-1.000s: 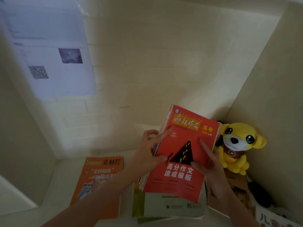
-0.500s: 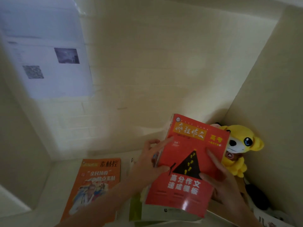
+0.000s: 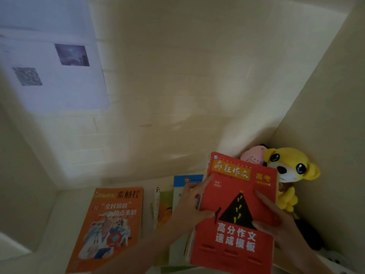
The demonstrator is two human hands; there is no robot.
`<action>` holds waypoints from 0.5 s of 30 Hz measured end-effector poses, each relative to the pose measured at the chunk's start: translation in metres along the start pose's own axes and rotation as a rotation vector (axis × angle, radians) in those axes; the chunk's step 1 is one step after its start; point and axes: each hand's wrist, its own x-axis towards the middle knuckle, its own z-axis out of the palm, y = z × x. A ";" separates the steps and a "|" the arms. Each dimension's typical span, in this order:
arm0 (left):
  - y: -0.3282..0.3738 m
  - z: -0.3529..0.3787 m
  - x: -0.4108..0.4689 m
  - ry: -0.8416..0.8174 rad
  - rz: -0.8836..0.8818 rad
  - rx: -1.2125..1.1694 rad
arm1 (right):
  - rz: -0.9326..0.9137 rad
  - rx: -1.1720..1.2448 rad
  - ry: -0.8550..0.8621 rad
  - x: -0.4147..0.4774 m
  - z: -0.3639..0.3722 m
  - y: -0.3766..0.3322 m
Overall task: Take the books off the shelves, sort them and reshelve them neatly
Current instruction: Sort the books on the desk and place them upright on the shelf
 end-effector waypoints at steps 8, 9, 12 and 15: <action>-0.023 -0.135 -0.034 0.293 -0.167 -0.062 | -0.007 -0.159 -0.254 0.084 0.129 0.021; -0.031 -0.151 -0.042 0.328 -0.211 -0.064 | -0.022 -0.189 -0.275 0.096 0.152 0.030; -0.052 -0.196 -0.074 0.398 -0.322 -0.072 | 0.003 -0.262 -0.358 0.116 0.213 0.059; -0.076 -0.224 -0.102 0.455 -0.455 -0.045 | 0.144 -0.279 -0.422 0.129 0.256 0.096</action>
